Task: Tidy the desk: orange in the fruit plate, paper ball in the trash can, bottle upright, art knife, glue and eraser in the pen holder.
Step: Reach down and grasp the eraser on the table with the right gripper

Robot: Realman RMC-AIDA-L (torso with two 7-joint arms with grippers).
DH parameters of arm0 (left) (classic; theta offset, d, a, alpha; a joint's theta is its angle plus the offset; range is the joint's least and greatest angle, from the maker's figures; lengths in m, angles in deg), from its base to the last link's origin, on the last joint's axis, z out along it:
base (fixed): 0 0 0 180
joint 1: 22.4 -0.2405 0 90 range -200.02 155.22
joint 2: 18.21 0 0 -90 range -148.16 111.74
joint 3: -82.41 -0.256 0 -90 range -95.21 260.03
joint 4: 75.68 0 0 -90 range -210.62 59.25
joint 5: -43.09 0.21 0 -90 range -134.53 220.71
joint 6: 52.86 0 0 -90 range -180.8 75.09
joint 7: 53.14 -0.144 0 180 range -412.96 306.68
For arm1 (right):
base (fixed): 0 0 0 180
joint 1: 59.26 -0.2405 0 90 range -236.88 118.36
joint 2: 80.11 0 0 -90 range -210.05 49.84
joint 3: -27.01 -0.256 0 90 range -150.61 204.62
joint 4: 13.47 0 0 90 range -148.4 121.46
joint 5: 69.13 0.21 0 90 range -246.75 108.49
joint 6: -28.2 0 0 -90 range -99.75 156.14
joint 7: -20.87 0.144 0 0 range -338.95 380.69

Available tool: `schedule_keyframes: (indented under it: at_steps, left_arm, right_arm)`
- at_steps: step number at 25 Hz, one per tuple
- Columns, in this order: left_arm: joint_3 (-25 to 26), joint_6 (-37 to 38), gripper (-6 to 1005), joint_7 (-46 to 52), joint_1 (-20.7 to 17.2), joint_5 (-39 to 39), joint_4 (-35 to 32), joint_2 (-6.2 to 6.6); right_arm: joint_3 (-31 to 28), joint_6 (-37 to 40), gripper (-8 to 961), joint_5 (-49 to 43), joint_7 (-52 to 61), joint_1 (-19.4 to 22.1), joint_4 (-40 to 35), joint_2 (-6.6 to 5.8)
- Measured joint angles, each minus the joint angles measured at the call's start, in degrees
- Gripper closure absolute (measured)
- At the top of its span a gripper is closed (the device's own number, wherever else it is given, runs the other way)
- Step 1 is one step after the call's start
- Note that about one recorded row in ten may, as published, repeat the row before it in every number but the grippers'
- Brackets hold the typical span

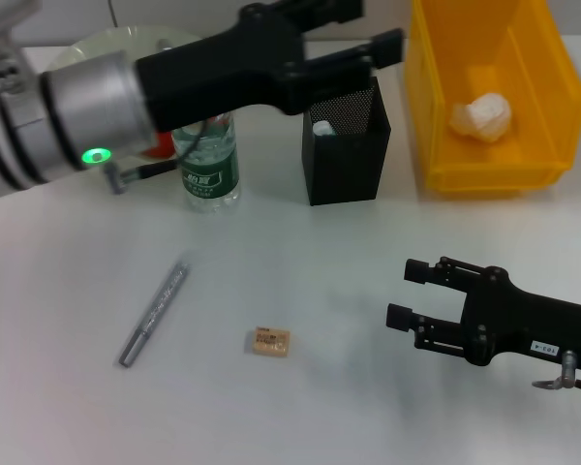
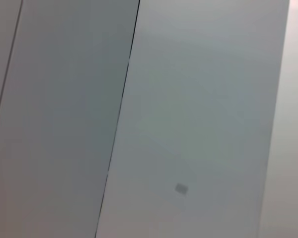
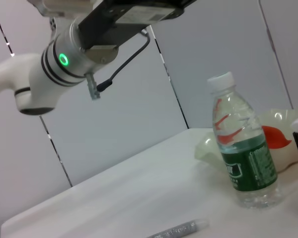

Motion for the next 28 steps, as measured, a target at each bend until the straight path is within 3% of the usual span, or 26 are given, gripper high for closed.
schedule_keyframes:
  at_steps: [4, 9, 10, 19, 22, 23, 24, 28]
  left_arm:
    - [5.0, 6.1, 300, -0.8, 0.1, 0.0, 4.6, 0.18]
    - [5.5, 7.8, 208, -3.0, -1.2, 0.0, 5.6, 0.45]
    - [5.6, 8.8, 190, -5.4, -3.1, 0.0, 5.8, 0.33]
    - [6.5, 14.9, 191, -7.5, -5.9, 6.3, 6.1, 1.32]
    - [6.6, 15.0, 190, -7.3, -6.2, 7.4, 6.1, 1.57]
    - [6.6, 15.0, 190, -7.3, -6.2, 7.4, 6.1, 1.57]
    - [6.8, 15.0, 190, -7.0, -6.4, 8.1, 6.2, 1.69]
    - [9.1, 15.3, 190, -6.8, -7.7, 9.7, 7.1, 1.74]
  right_arm:
    - [-0.1, 0.5, 225, 0.0, 0.0, -0.1, 0.0, 0.00]
    - [-0.4, 1.8, 225, 0.0, 0.2, 0.3, -0.6, -0.26]
    - [-0.6, 2.3, 225, 0.0, 0.3, 0.4, -0.8, -0.35]
    - [-4.3, 10.5, 225, 0.0, 9.0, 3.7, -10.8, -1.14]
    - [-5.2, 14.7, 225, -0.1, 13.9, 4.9, -15.9, -2.13]
    - [-6.0, 17.6, 225, -0.1, 17.7, 5.3, -19.0, -3.08]
    - [-6.0, 17.6, 225, -0.1, 17.7, 5.3, -19.0, -3.08]
    - [-8.1, 24.0, 225, -0.3, 26.4, 4.5, -23.7, -5.29]
